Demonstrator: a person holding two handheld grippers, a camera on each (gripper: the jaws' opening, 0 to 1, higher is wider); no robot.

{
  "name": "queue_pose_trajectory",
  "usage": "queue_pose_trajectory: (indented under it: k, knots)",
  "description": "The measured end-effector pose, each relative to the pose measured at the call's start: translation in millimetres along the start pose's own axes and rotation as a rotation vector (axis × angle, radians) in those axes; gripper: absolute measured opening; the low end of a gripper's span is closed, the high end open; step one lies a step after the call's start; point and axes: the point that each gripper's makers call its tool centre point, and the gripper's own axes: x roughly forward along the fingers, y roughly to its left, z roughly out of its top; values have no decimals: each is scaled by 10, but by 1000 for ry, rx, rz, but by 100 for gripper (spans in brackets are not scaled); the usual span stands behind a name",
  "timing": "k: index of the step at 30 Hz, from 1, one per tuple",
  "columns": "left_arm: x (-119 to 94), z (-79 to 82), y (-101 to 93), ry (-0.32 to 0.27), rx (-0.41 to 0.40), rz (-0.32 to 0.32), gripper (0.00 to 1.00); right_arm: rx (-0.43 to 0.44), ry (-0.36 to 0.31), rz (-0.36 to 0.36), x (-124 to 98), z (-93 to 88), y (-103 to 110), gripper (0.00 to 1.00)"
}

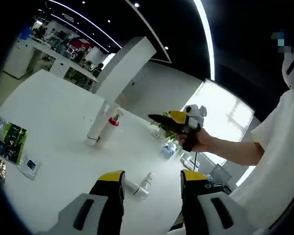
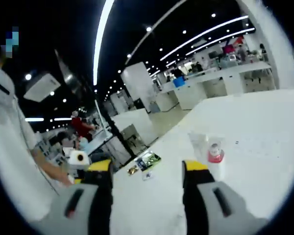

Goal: Arrange the skincare products in the storage area until every visible bottle or jar stands upright without overlapping.

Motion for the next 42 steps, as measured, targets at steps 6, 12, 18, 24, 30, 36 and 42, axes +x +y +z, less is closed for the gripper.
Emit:
queue_pose_trajectory:
  k: [6, 12, 18, 24, 30, 36, 42]
  knots:
    - [105, 94, -136, -1, 33, 10, 49, 63, -50, 4, -100, -309, 209, 78]
    - [207, 158, -246, -28, 54, 10, 49, 158, -80, -22, -218, -546, 112, 96]
    - [285, 69, -274, -10, 88, 51, 48, 160, -141, -44, -332, -551, -58, 99]
    - [313, -55, -312, 6, 112, 69, 48, 131, -106, -39, -294, -662, -109, 98]
    - [364, -177, -332, 22, 161, 112, 47, 20, 53, -110, -329, -961, -260, 80]
    - [407, -281, -323, 39, 156, 131, 47, -56, 221, -162, -355, -1268, -381, 69]
    - [392, -329, -301, 35, 145, 154, 47, -86, 398, -240, -323, -1612, -571, 64]
